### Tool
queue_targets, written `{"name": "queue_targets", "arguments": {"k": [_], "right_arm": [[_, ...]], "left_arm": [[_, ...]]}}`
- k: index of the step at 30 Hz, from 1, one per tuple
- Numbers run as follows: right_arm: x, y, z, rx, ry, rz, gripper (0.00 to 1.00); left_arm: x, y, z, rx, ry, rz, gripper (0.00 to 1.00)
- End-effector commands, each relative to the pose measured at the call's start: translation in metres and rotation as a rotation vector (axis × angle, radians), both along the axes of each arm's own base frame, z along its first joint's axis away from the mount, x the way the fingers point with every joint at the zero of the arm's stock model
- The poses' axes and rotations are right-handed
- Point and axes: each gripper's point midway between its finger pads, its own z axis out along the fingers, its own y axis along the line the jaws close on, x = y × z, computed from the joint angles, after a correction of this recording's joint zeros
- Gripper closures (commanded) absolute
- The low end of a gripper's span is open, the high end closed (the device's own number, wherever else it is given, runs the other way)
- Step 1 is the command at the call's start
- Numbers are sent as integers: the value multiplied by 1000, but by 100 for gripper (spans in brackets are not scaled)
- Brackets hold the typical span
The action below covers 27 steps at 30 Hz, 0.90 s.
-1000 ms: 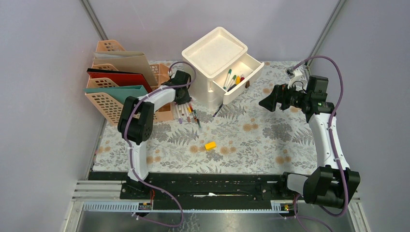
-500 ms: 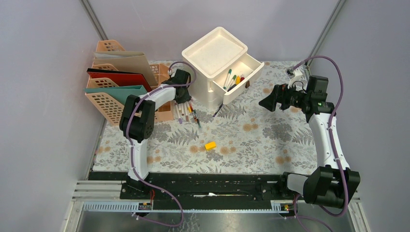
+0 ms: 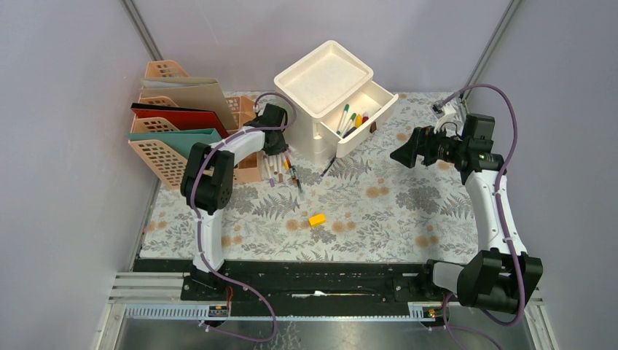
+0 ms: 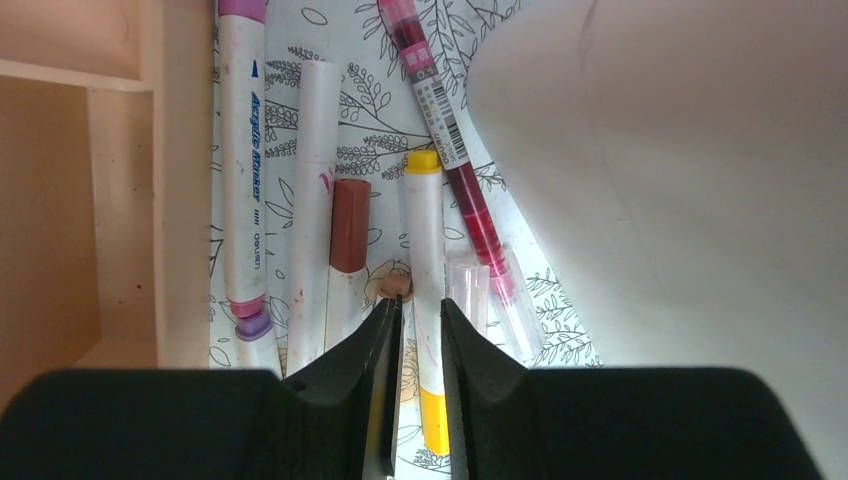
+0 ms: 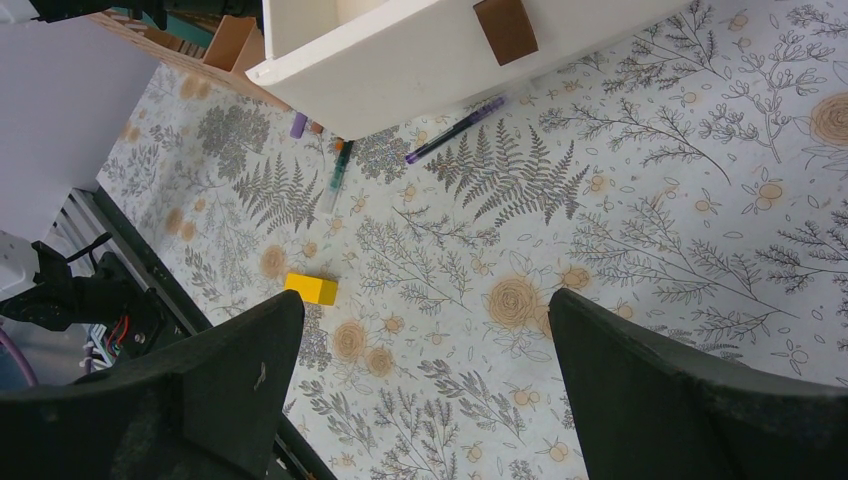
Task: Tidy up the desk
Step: Pick up the stationery from the center of the board.
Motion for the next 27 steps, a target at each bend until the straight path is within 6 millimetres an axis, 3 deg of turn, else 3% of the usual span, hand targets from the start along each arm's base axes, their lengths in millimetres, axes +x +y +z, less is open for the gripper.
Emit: {"name": "queue_targets", "arguments": {"k": [1, 9, 19, 27], "right_arm": [[2, 2, 8, 21, -35, 21, 1], [1, 3, 9, 22, -37, 23, 0], [1, 4, 8, 36, -31, 28, 1], [1, 4, 9, 37, -34, 29, 1]], "left_arm": [[6, -3, 2, -21, -21, -31, 76], [13, -4, 11, -64, -48, -44, 67], [26, 1, 28, -107, -90, -33, 66], [25, -3, 11, -121, -47, -41, 61]]}}
